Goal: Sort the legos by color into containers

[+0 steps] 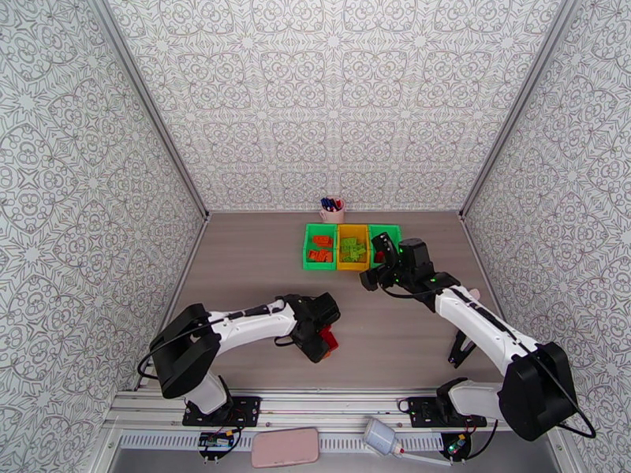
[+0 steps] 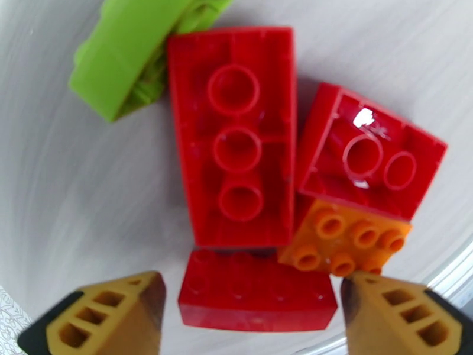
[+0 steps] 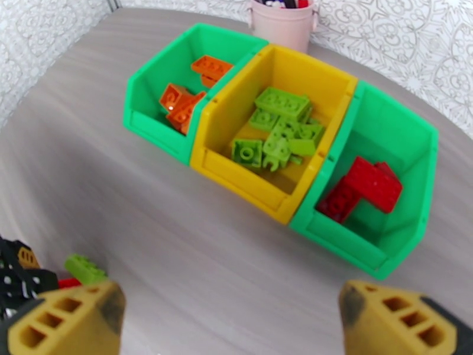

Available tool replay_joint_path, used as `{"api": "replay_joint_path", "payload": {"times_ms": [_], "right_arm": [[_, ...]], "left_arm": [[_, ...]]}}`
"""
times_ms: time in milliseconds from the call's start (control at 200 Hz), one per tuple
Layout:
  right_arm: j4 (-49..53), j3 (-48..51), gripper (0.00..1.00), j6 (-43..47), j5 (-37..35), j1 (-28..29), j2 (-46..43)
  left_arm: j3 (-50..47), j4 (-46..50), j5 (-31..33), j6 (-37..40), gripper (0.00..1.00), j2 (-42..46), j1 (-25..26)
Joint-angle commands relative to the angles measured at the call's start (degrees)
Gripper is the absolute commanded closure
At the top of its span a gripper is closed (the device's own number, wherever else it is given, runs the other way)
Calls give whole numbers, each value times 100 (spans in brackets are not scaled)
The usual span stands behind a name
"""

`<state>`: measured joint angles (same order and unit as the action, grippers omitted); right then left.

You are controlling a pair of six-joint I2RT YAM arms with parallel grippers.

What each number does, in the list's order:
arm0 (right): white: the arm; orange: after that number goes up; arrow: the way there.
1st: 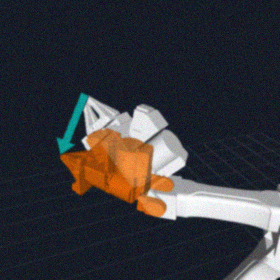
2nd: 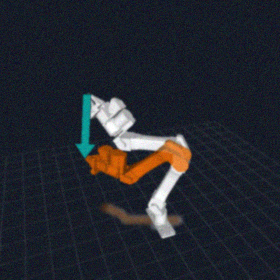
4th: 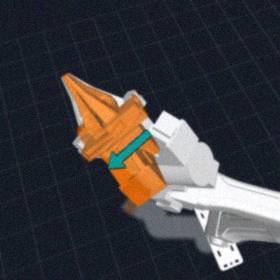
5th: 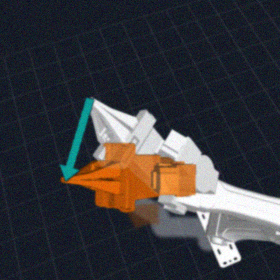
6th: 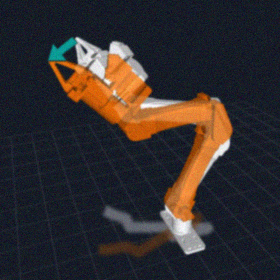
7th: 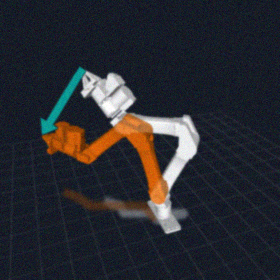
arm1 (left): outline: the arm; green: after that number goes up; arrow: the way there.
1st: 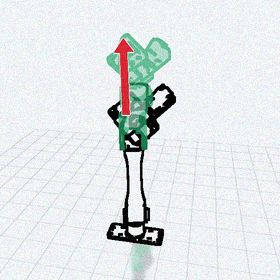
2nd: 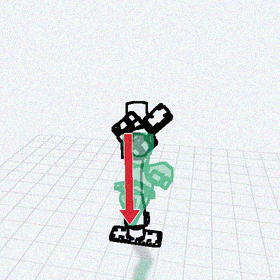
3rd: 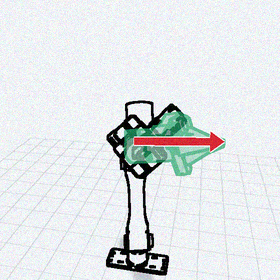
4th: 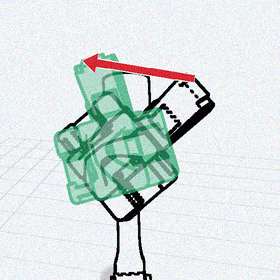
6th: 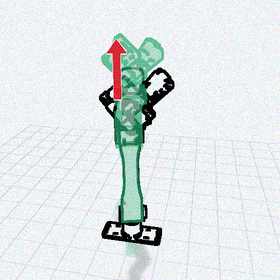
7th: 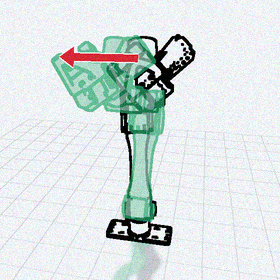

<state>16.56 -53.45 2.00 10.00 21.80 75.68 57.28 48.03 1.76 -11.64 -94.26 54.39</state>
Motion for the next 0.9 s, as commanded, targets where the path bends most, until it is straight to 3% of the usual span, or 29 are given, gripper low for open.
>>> {"api": "replay_joint_path", "payload": {"times_ms": [0,215,675,890], "right_arm": [[34,96,0,64,-139,17,-134],[15,96,0,37,-151,15,-132],[-1,122,0,11,-130,17,-151],[-39,107,0,-7,-103,17,-111]], "left_arm": [[73,163,84,10,28,-93,19],[40,189,62,-75,36,-51,19],[-15,176,132,-164,18,487,-50],[-103,163,-57,-172,16,388,-55]]}}
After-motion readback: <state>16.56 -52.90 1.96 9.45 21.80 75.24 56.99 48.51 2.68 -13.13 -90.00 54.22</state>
